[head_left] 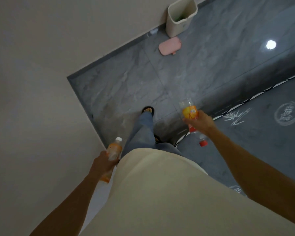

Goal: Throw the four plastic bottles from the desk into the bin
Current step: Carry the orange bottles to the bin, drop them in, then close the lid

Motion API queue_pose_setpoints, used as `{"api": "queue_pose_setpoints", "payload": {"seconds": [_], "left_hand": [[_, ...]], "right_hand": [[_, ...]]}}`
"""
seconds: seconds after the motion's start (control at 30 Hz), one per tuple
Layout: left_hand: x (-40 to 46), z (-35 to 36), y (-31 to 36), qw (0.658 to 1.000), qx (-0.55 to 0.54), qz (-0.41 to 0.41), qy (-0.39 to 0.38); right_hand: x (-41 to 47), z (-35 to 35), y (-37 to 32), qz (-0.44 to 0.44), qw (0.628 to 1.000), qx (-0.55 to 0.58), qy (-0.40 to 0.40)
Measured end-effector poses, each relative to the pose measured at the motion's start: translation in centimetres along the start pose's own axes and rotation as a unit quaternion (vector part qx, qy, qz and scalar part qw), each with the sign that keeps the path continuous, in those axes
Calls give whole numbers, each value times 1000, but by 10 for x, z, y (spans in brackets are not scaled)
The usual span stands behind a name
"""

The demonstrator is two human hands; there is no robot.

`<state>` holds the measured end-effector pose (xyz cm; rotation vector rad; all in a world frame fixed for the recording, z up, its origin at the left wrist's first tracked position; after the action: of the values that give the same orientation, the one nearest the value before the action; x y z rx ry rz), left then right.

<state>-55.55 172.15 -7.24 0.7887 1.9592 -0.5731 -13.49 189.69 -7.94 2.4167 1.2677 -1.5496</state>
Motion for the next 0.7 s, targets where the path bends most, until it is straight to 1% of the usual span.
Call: {"api": "queue_pose_setpoints", "payload": {"seconds": [0.1, 0.17, 0.23, 0.33, 0.4, 0.53, 0.63, 0.7], "left_hand": [[20, -47, 48, 999, 24, 32, 18], [31, -75, 86, 995, 55, 85, 9], [39, -103, 129, 992, 56, 115, 2], [50, -137, 205, 974, 94, 205, 14], [54, -155, 258, 962, 127, 241, 29], [59, -176, 361, 940, 192, 280, 24], [60, -183, 432, 930, 203, 306, 30], [59, -184, 473, 922, 218, 318, 41]], "right_hand": [[13, -15, -10, 29, 999, 18, 2], [15, -24, -9, 51, 998, 46, 6], [11, -33, -2, 75, 994, 79, 15], [3, -39, 20, 142, 980, 139, 6], [-3, -41, 36, 179, 970, 165, 13], [-11, -50, 60, 229, 949, 211, 44], [-3, -66, 76, 266, 934, 233, 40], [9, -82, 83, 275, 930, 240, 38]]}}
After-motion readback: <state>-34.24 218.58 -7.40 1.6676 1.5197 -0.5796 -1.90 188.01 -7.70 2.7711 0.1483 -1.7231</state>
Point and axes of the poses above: each hand's wrist, its own x-axis towards the middle knuckle, its own z-axis out of the palm, y = z × x, the point moved 3 cm from there along x, towards the middle knuckle, and after that the axes turned 11 degrees about x, right-handed, at the moved point
